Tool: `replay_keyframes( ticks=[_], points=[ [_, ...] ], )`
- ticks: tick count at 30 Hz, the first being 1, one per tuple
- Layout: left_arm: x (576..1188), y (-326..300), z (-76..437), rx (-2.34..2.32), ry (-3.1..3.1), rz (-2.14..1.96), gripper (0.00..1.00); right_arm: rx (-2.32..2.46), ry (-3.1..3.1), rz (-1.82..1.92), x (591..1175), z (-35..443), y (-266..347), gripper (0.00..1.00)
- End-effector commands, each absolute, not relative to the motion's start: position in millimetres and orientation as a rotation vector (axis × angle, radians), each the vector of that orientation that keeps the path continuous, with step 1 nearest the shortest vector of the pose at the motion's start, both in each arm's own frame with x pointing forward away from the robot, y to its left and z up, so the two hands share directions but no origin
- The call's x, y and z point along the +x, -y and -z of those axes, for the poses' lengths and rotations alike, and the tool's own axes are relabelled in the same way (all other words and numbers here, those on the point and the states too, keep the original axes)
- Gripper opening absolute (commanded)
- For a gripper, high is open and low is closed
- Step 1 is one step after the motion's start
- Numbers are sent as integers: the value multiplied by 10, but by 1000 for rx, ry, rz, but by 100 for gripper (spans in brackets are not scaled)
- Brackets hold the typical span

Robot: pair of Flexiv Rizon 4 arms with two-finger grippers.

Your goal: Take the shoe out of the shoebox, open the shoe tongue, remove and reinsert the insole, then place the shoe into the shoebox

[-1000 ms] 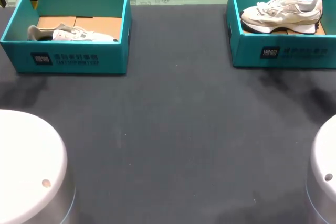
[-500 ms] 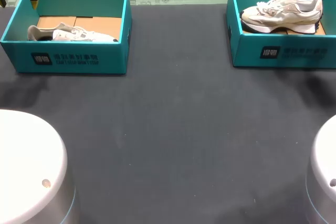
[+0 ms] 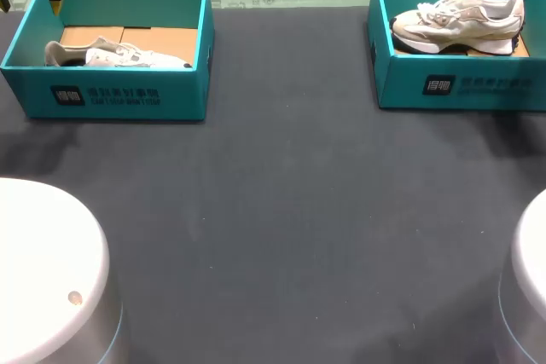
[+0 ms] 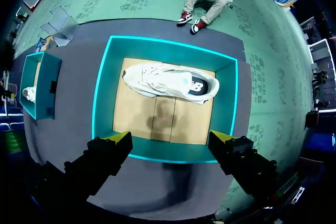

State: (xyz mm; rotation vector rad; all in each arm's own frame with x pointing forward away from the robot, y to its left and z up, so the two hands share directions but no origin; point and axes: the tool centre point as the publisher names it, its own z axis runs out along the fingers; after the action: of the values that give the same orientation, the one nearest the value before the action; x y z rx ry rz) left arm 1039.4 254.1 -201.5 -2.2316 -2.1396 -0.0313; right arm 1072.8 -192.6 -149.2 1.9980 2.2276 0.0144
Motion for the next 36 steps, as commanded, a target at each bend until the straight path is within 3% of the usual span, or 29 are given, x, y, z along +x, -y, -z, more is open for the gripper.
replay_keyframes(
  ticks=[1,15,36],
  points=[
    [10391,-2544,2009,-2231,2139,33,100,1997,-2227,-15,10719,1489,1928,100],
    [10391,-2544,2009,-2231,2139,33,100,2400,-1876,200,11383,2019,2554,100],
    [10391,-2544,2009,-2231,2139,33,100,2443,-1757,247,11624,2642,3019,100]
  ],
)
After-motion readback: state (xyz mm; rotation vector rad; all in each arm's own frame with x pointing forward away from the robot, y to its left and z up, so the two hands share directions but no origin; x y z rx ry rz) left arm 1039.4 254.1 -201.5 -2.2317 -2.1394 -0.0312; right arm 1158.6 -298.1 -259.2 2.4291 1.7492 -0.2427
